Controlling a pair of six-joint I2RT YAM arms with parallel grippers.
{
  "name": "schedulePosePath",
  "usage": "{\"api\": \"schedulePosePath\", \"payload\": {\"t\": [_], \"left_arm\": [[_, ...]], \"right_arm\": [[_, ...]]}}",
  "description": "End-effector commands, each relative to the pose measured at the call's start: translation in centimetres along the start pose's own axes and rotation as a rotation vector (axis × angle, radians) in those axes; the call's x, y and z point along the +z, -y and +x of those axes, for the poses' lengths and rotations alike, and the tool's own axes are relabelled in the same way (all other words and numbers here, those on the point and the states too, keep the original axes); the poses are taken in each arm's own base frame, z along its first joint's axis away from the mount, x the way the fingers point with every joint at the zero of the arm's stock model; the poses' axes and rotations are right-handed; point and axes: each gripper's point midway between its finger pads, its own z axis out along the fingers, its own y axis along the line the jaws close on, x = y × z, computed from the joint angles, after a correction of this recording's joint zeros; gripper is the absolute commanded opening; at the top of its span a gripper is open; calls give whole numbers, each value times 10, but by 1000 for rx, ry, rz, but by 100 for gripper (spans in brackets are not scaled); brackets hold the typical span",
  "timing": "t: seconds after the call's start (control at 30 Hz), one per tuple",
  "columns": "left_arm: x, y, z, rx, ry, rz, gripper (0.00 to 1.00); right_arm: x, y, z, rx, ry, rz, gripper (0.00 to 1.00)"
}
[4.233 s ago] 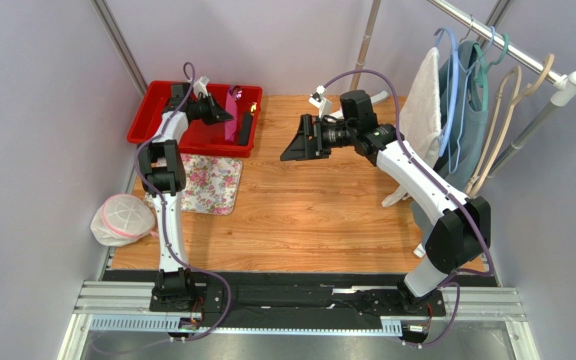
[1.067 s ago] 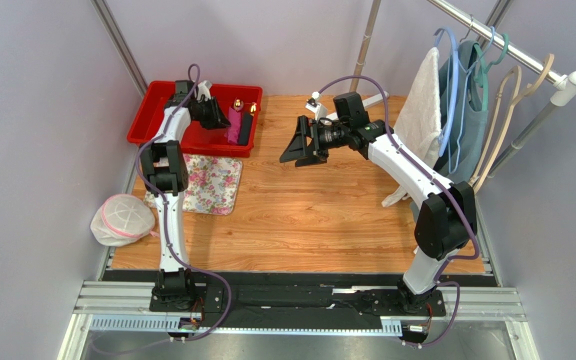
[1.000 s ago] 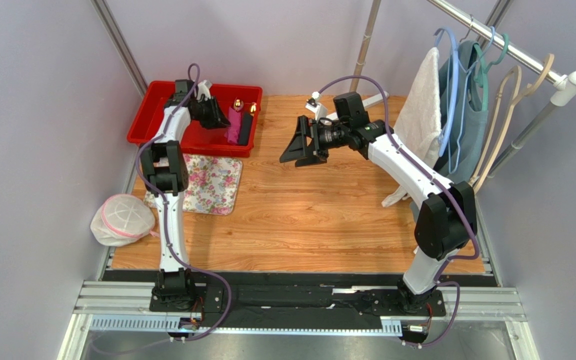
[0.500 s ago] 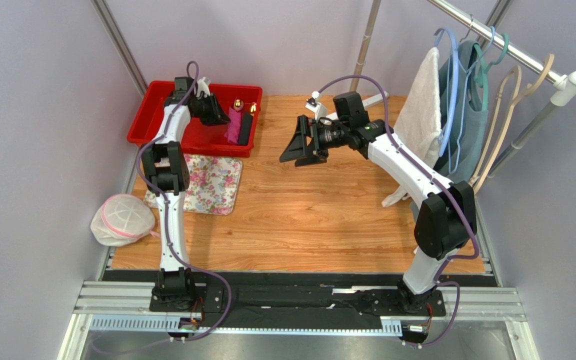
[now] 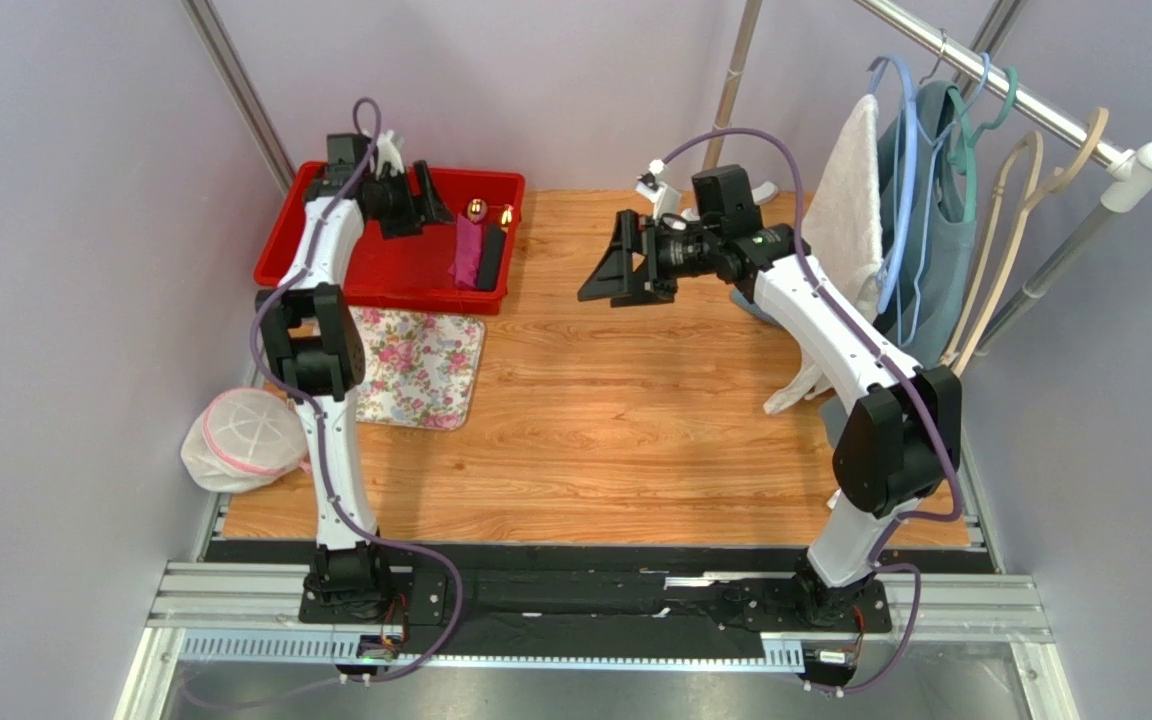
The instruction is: Place the utensils on the paper napkin and roll it up
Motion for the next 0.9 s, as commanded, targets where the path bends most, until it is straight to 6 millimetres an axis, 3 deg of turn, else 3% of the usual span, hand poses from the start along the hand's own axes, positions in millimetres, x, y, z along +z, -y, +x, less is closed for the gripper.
{"api": "schedulePosePath", "payload": {"t": [0.0, 0.17, 0.23, 0.37, 0.43, 0.53, 0.67, 0.77, 0.87], "left_arm": [[-108, 70, -70, 230, 186, 28, 89], [-160, 109, -47, 335, 130, -11, 99], [-171, 121, -35, 369, 118, -41, 99], [-206, 161, 8, 483, 106, -48, 99], [-215, 177, 29, 524, 98, -45, 99], [-229, 189, 68, 563, 87, -28, 99], [-238, 183, 117, 520, 61, -2, 99], [-243, 177, 140, 488, 42, -3, 99], [-250, 172, 145, 502, 71, -14, 99]], "right_arm": [[-36, -12, -27, -142, 112, 66, 100], [-71, -18, -36, -261, 203, 164, 100], [-80, -20, -36, -290, 227, 199, 100], [-96, -25, -16, -339, 239, 230, 100], [-98, -19, -7, -340, 234, 246, 100], [-96, -11, 17, -350, 210, 249, 100], [-82, 6, 49, -379, 156, 282, 100], [-74, 11, 66, -416, 131, 295, 100], [-71, 9, 66, -434, 130, 298, 100]]}}
